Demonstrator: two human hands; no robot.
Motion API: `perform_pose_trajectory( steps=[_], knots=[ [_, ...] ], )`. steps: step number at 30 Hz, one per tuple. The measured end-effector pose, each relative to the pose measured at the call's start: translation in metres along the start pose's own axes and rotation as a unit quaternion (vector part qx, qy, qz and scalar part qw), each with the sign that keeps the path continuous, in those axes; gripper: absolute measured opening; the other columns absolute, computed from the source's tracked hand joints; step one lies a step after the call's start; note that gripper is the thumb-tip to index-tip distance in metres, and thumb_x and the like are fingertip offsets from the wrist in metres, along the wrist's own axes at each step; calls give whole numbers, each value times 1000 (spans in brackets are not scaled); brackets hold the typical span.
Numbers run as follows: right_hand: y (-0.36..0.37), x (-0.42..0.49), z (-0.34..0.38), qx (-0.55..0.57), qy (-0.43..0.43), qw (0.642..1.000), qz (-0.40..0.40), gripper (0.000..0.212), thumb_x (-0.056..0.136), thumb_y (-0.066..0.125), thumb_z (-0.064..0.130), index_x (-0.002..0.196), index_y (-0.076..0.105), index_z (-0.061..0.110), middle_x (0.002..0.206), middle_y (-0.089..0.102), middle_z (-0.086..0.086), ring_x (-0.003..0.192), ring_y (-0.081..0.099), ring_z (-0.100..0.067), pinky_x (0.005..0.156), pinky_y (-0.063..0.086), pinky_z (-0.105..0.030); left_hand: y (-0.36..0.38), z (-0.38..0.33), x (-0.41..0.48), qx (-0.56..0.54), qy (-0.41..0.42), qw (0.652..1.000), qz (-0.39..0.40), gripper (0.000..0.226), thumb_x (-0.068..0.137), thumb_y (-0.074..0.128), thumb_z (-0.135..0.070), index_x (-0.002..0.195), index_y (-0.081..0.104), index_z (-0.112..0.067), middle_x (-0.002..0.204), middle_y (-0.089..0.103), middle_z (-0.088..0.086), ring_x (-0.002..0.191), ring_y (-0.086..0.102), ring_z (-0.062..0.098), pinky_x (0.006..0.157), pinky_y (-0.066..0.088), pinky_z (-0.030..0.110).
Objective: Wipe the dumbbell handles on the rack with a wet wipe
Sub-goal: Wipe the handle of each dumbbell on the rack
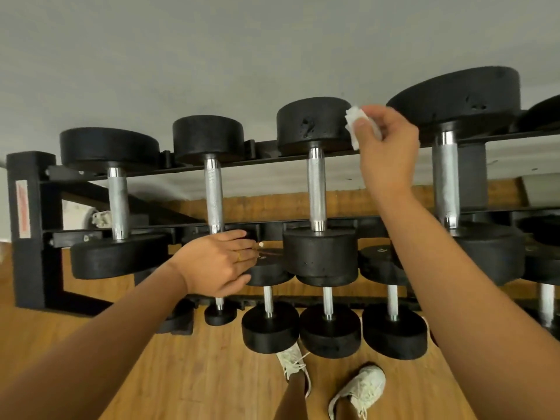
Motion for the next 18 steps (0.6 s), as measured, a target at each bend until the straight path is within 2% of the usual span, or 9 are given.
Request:
perform_pose_trajectory(
  steps=[4, 7, 11, 15, 18],
  knots=[
    [19, 21, -3, -14, -5, 1000, -25, 19, 95, 67, 20, 112, 73, 16, 107, 70, 9, 104, 64, -1, 97, 51, -20, 5, 1, -2, -30, -3, 999, -37, 41, 101, 47, -38, 106, 82, -16, 114, 78, 2, 118, 69, 19, 120, 29, 38],
    [23, 22, -3, -23, -20, 998, -48, 19, 95, 68, 23, 112, 73, 17, 110, 70, 8, 105, 63, 3, 97, 46, -10, 6, 2, 0, -31, -24, 998, -44, 38, 101, 48, -34, 106, 82, -18, 114, 78, 1, 118, 69, 18, 121, 28, 37],
    [23, 8, -1, -55, -35, 996, -61, 22, 95, 68, 23, 116, 73, 15, 112, 70, 8, 97, 60, 9, 86, 40, 1, 9, -3, 3, -14, -79, 996, -25, 34, 99, 51, -31, 109, 81, -19, 117, 77, -1, 121, 66, 15, 121, 30, 40],
    [21, -8, -1, -87, -49, 993, -63, 25, 96, 67, 22, 119, 72, 14, 109, 70, 9, 98, 63, 5, 85, 40, 2, 8, -6, 0, -26, -96, 994, -51, 28, 96, 58, -30, 103, 83, -19, 113, 78, -3, 119, 67, 14, 116, 36, 37],
    [23, 6, 1, -125, -40, 989, -63, 27, 97, 65, 21, 122, 71, 12, 115, 73, 2, 108, 66, -6, 92, 43, -6, 7, -5, -1, -38, -95, 991, -89, 32, 98, 54, -30, 99, 84, -18, 109, 79, -2, 115, 69, 14, 111, 42, 35]
  ],
)
Point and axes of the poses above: each hand's wrist, its own x-axis towards the middle knuckle, its own y-axis out of the palm, z = x × y, the point moved 2 cm from there along x, towards the middle knuckle
